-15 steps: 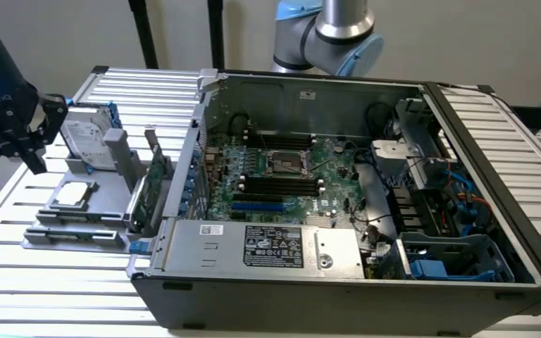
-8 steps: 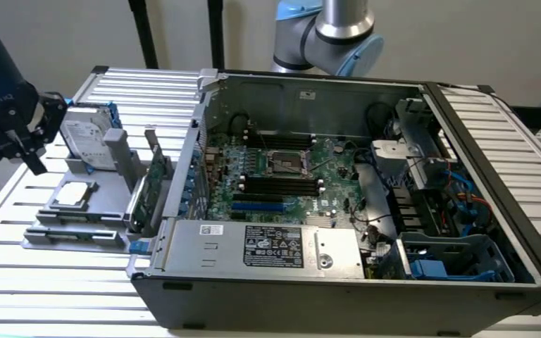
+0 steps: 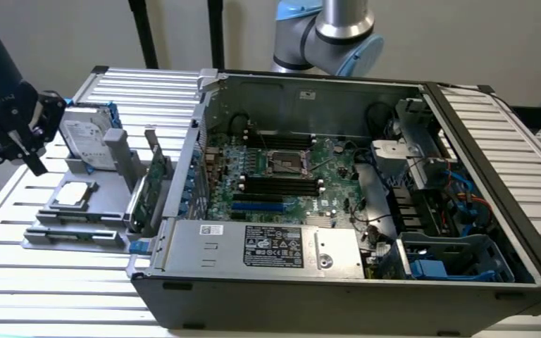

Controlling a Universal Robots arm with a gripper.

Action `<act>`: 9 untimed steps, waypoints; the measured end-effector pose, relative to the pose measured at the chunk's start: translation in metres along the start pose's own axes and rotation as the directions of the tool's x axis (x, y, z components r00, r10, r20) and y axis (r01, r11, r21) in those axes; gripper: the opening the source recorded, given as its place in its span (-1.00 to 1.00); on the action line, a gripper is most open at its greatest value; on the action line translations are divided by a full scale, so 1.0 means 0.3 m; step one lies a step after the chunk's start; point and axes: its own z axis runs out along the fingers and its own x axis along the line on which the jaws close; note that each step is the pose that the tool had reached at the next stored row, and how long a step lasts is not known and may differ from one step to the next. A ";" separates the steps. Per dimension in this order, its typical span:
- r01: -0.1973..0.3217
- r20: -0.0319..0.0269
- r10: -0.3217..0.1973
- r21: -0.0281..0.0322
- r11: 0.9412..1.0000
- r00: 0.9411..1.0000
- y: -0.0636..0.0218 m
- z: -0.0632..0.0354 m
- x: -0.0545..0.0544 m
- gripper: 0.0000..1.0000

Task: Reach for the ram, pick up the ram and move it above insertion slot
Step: 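Pick up the ram and move it above insertion slot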

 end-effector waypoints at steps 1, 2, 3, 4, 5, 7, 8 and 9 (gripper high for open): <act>0.018 -0.001 -0.018 0.000 1.000 1.000 0.000 0.001 0.000 -0.79; 0.036 -0.001 -0.036 0.000 0.999 0.999 0.000 0.002 0.000 -0.79; 0.054 -0.002 -0.054 0.000 0.999 0.999 0.000 0.003 0.000 -0.79; 0.072 -0.003 -0.072 0.000 0.997 0.997 0.000 0.004 0.000 -0.79; 0.090 -0.003 -0.090 0.000 0.996 0.996 0.000 0.005 0.000 -0.79; 0.126 -0.005 -0.126 0.000 0.992 0.992 0.000 0.008 0.000 -0.79; 0.144 -0.005 -0.144 0.000 0.990 0.990 0.000 0.010 0.000 -0.79; 0.163 -0.006 -0.163 0.000 0.987 0.987 0.000 0.011 0.000 -0.79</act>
